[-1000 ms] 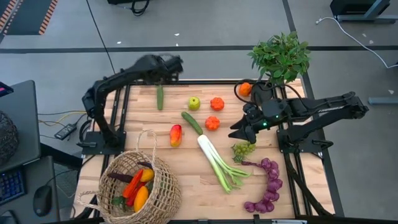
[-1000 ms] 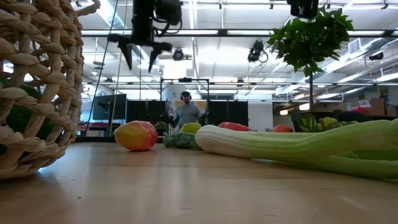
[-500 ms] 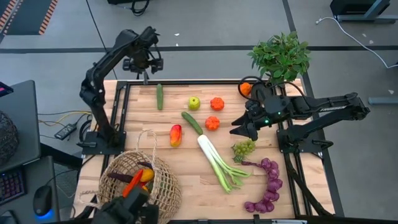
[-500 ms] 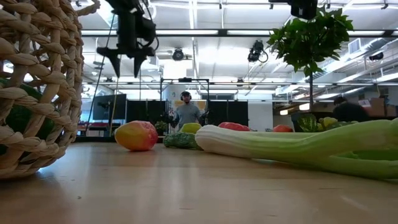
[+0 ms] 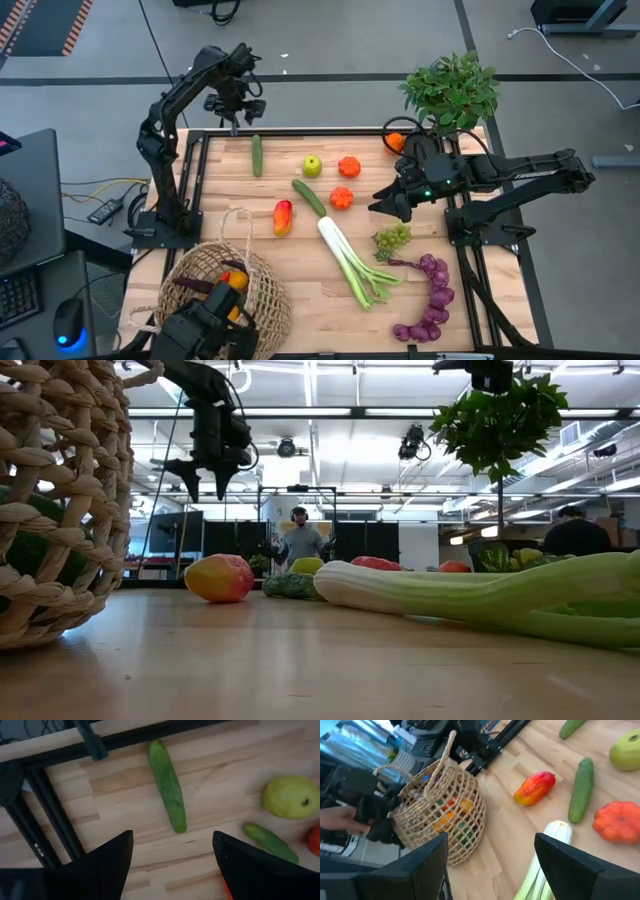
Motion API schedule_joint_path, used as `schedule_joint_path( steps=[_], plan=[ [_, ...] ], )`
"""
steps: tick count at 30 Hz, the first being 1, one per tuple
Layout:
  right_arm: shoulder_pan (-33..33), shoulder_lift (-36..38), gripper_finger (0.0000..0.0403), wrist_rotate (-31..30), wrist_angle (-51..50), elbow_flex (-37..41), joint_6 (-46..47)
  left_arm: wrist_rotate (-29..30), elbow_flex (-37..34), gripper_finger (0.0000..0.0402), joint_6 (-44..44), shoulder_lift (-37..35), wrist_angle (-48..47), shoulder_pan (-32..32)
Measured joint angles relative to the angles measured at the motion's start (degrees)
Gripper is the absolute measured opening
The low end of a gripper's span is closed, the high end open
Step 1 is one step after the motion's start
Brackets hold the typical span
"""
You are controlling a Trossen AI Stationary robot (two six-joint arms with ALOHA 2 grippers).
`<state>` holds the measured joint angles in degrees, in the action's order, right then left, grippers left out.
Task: Build produce basket
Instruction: Put the top cucumber into the basket
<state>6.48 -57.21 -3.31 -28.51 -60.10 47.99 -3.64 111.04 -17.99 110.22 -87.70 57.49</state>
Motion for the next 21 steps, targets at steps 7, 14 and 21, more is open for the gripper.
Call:
schedule_joint_path(
  steps=[7, 14, 21],
  plan=[
    [0.0, 0.0, 0.0299, -1.8, 0.0, 0.0, -0.1, 1.3, 0.0, 0.0279, 0.4, 0.5, 0.5, 0.0],
    [-0.2, 0.0, 0.0299, -3.3, 0.1, 0.0, 0.0, 7.8, 0.0, 0.0279, -1.2, 2.3, 4.2, -0.5],
    [-0.2, 0.0, 0.0299, -3.2, 0.1, 0.0, 2.7, 6.8, 0.3, 0.0279, -2.5, 1.2, 1.7, -1.2]
  ],
)
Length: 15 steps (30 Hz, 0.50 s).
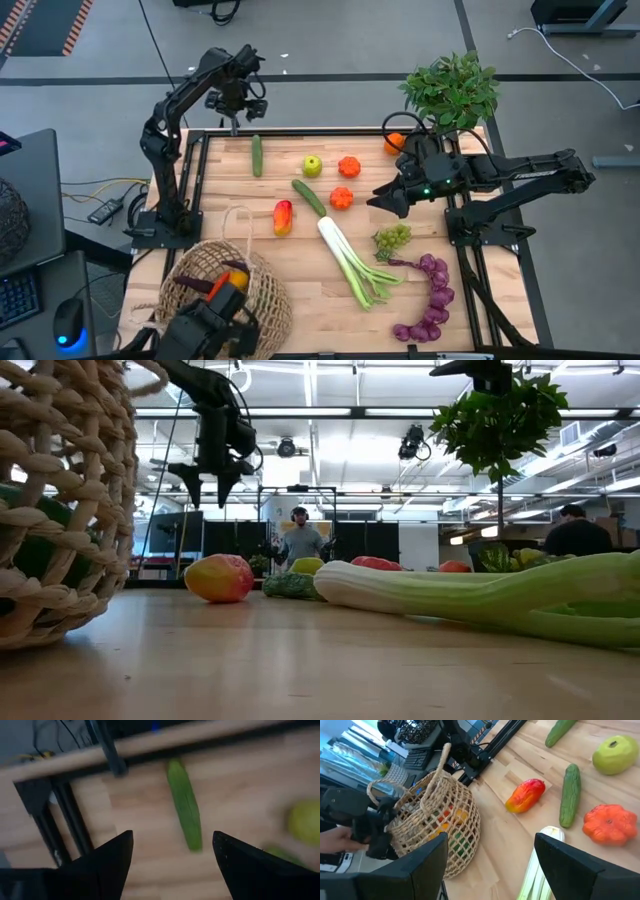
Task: Build produce basket
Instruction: Put the top cucumber into the basket
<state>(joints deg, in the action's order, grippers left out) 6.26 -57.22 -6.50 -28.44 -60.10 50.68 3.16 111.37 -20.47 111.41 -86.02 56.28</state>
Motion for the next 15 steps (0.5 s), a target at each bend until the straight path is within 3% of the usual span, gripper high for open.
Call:
schedule_joint_path(
  steps=[4, 8, 15],
  plan=[
    [0.0, 0.0, 0.0299, 0.1, -0.2, 0.0, -0.2, -6.6, 2.1, 0.0279, 2.8, -0.7, -3.8, -0.5],
    [0.0, 0.0, 0.0299, 0.4, -0.7, 0.0, -0.7, -13.8, 6.2, 0.0279, -0.8, -2.7, -4.2, -0.6],
    [0.0, 0.0, 0.0299, 0.5, -1.0, 0.0, -1.4, -15.0, 17.8, 0.0279, -4.9, -4.4, -3.9, -4.3]
  ],
)
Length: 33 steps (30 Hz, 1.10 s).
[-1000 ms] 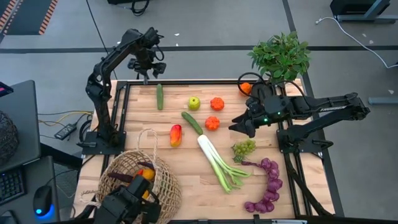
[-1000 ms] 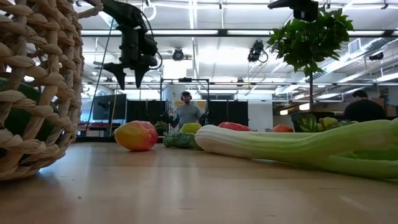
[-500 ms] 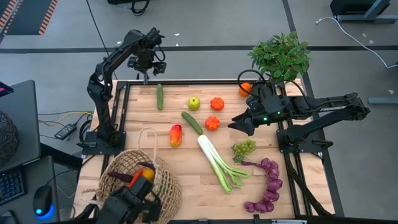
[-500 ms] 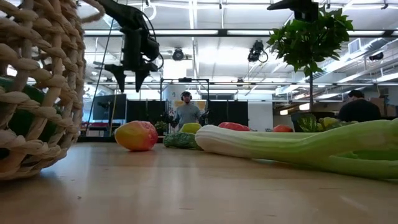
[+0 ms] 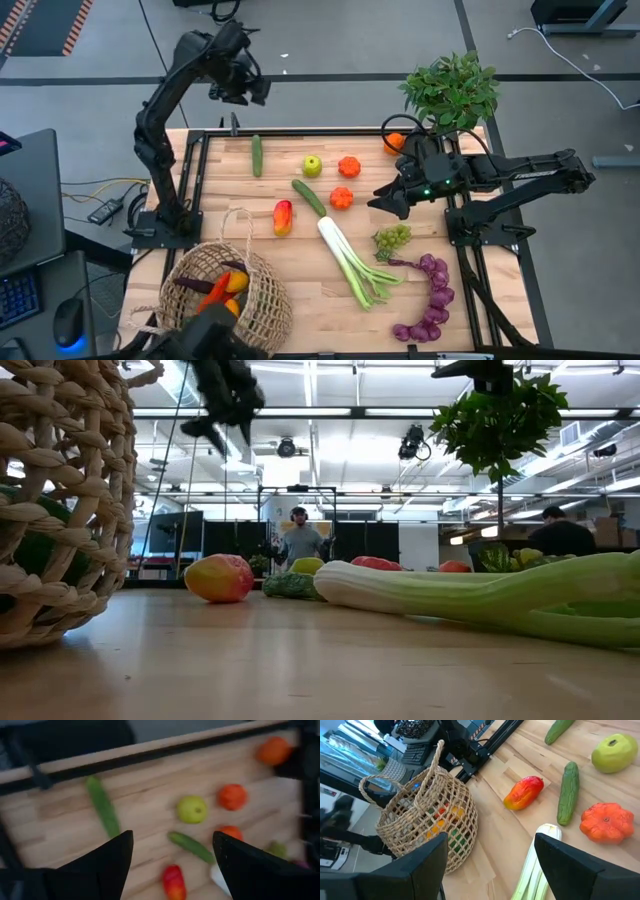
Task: Build produce basket
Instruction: Put the top cucumber into the basket
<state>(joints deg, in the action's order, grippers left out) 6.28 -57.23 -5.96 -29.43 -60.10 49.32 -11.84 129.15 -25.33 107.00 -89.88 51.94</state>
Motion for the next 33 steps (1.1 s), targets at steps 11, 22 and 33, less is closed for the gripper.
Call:
schedule_joint_path(
  steps=[11, 22, 33],
  plan=[
    [0.1, 0.0, 0.0299, 2.6, 0.0, 0.0, -0.4, 3.6, -10.0, 0.0279, -4.4, -0.3, -0.2, -13.3],
    [4.2, 0.0, 0.0299, 1.2, -1.4, 0.0, 0.4, 4.6, -37.5, 0.0279, -6.9, -0.2, 4.1, -18.2],
    [5.4, 0.0, 0.0299, 0.1, -1.4, 0.0, 0.7, 12.8, -51.6, 0.0279, -15.5, -0.6, 20.4, -15.4]
  ],
)
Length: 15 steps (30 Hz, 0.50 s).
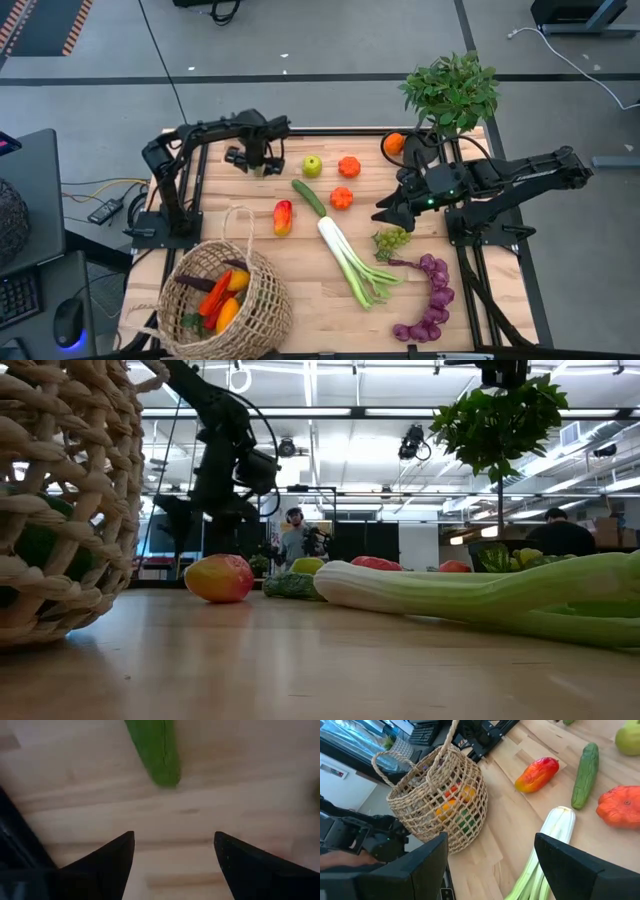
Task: Build produce basket
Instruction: Put the top cucumber into the basket
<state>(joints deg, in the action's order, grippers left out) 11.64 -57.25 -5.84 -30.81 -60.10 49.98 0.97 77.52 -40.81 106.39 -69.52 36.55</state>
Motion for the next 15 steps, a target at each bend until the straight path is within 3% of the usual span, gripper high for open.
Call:
schedule_joint_path(
  steps=[15],
  plan=[
    [-0.2, 0.0, 0.0299, -0.1, 0.0, 0.0, 3.2, 0.9, 0.0, 0.0279, -5.4, 0.8, 10.2, 6.2]
  ],
)
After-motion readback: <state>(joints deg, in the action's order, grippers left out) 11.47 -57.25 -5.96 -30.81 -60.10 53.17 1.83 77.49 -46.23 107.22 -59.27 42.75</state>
